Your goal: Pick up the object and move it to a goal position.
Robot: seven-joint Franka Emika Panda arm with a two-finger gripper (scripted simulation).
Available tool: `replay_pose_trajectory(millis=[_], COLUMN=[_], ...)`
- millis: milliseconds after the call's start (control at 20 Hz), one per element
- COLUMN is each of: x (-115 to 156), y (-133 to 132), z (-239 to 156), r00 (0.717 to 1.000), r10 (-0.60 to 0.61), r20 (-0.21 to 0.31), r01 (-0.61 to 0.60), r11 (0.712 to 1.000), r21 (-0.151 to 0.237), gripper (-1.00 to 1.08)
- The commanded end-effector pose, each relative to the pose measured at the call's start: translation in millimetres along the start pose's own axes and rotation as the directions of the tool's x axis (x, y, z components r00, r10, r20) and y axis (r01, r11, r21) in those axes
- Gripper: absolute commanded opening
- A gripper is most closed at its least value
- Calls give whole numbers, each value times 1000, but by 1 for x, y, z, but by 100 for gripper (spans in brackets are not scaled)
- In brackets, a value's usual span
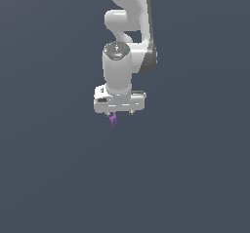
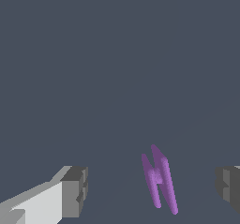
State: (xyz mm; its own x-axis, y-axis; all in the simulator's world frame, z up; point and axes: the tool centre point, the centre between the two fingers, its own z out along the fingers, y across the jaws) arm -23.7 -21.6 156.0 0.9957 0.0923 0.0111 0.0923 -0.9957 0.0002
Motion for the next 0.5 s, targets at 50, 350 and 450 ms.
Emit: replay_pose_trajectory(millis=[50,350,450], x=[-14,-41,-47], y=[11,29,33], z=[18,45,52], r00=[999,992,989], r10=[-48,-128,-148], r20=[3,7,8], r01=[48,128,148], r11=[999,992,989], r21=[0,1,1], gripper=[100,100,100])
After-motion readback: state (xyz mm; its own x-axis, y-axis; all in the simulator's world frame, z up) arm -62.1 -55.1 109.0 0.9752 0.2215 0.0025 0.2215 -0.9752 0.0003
